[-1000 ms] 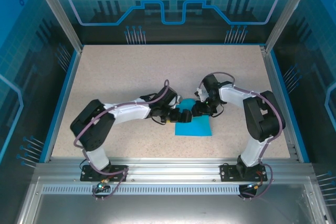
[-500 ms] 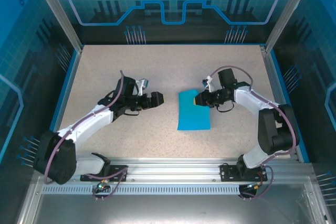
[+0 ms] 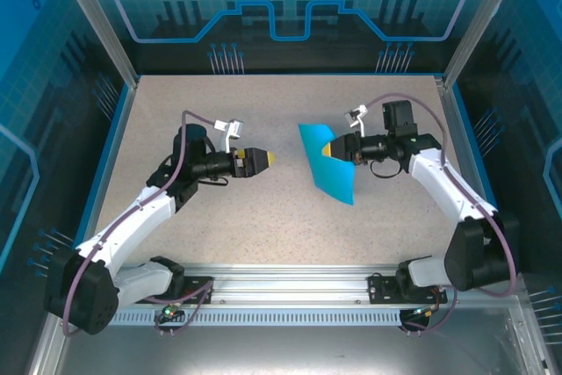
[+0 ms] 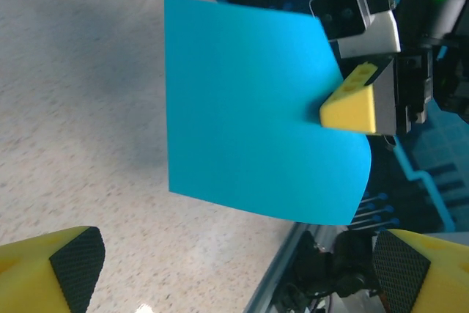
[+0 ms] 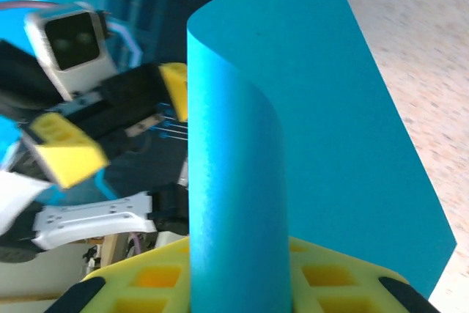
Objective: Fold a paper plane with a square sheet of paper (fold left side to right side)
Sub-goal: Pick up the square sheet of paper from the center of the table, then place a square sheet of paper at the center of the table.
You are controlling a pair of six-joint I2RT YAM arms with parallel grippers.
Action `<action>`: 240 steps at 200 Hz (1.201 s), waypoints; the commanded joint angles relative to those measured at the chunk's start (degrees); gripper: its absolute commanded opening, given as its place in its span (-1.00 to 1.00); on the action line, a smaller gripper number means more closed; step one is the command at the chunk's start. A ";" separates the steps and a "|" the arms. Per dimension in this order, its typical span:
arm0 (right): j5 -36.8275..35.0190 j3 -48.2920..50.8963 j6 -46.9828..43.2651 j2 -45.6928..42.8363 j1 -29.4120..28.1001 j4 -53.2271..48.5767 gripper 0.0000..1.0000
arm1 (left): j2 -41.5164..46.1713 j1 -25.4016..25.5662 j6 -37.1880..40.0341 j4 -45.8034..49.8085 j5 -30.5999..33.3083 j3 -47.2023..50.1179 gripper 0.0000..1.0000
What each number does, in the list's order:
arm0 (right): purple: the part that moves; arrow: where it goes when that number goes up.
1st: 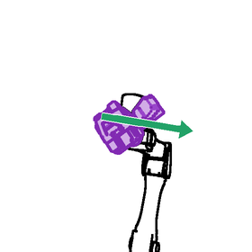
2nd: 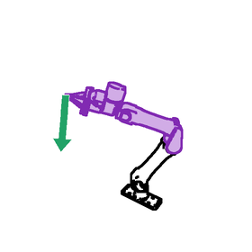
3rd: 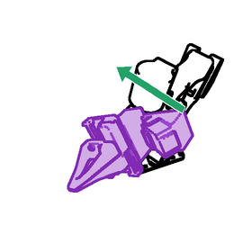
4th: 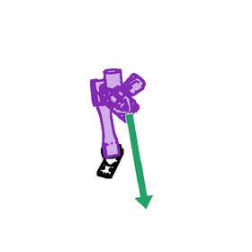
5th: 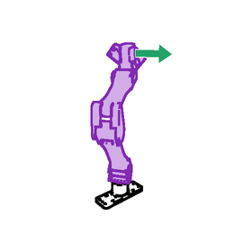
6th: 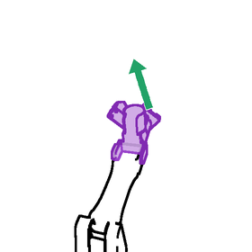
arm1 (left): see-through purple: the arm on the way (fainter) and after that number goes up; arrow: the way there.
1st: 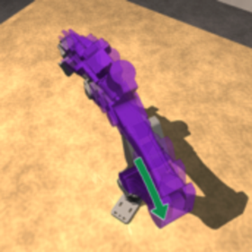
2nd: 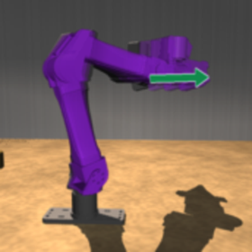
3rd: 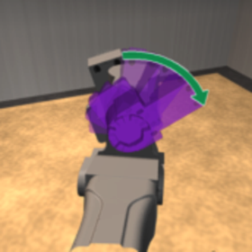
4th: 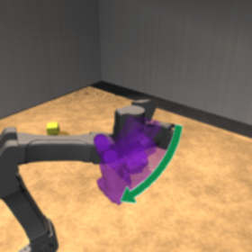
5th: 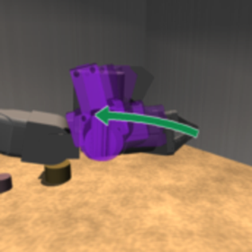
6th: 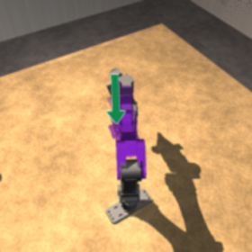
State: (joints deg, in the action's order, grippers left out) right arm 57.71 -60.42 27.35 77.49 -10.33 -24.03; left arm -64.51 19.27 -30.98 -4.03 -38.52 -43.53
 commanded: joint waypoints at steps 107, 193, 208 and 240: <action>8.64 -11.72 10.71 -7.66 -6.37 6.21 -0.48 | -7.54 3.53 5.11 -12.14 -16.43 -12.23 0.97; 7.45 -12.17 11.35 -7.74 -6.49 6.44 -0.48 | -8.31 5.83 4.44 -15.09 -18.54 -12.80 0.73; 6.16 -12.17 9.69 -7.72 -5.57 4.20 -0.48 | -7.97 6.39 4.43 -15.05 -18.47 -12.55 0.29; 5.40 -11.58 5.40 -8.07 -1.63 -2.13 -0.47 | -5.79 6.36 5.13 -13.51 -15.15 -10.09 -0.31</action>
State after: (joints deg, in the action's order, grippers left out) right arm 63.70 -71.70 36.42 70.59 -14.83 -20.64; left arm -72.34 25.58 -27.33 -17.04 -54.87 -54.59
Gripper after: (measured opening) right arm 0.262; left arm 0.396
